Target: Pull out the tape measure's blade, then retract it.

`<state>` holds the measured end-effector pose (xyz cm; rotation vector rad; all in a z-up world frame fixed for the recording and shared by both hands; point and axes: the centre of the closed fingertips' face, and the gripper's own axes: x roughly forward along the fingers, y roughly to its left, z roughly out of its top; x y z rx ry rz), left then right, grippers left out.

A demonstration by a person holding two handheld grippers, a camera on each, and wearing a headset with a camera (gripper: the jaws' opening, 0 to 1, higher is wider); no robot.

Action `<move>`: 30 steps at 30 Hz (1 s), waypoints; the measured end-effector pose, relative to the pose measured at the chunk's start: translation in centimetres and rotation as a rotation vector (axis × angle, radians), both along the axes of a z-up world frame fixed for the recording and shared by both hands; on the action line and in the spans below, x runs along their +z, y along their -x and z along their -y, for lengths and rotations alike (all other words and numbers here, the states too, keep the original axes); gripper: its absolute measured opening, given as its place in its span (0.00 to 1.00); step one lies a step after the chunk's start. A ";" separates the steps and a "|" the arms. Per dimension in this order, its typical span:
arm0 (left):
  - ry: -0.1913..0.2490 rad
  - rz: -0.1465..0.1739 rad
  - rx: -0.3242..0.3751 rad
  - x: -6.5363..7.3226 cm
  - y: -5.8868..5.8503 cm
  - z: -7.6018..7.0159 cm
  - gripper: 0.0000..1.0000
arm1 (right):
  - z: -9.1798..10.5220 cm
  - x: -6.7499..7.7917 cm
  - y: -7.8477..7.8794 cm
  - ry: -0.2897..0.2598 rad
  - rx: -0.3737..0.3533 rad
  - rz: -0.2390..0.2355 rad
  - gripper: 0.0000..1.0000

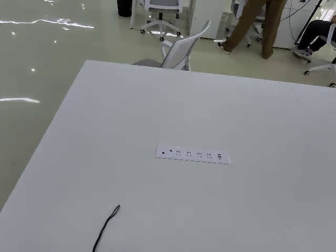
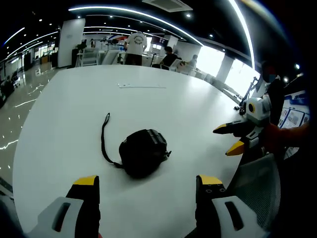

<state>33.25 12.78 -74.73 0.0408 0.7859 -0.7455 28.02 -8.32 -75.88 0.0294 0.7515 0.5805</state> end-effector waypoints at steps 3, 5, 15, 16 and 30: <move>-0.001 -0.002 -0.002 -0.1 0.0 0.0 0.77 | 0.0 0.0 0.2 0.000 0.002 -0.005 0.70; -0.005 -0.002 -0.005 -0.1 0.0 0.0 0.77 | -0.1 0.0 0.2 0.000 0.005 -0.006 0.69; -0.016 -0.001 -0.034 0.0 -0.4 0.9 0.76 | -0.8 -0.6 0.3 0.003 0.041 -0.022 0.67; -0.015 -0.001 -0.038 0.0 -0.5 0.9 0.76 | -1.0 -0.6 0.1 0.001 0.046 -0.022 0.67; -0.094 0.041 -0.180 0.3 -3.0 2.9 0.76 | -3.7 -1.0 -2.8 -0.005 0.158 -0.009 0.63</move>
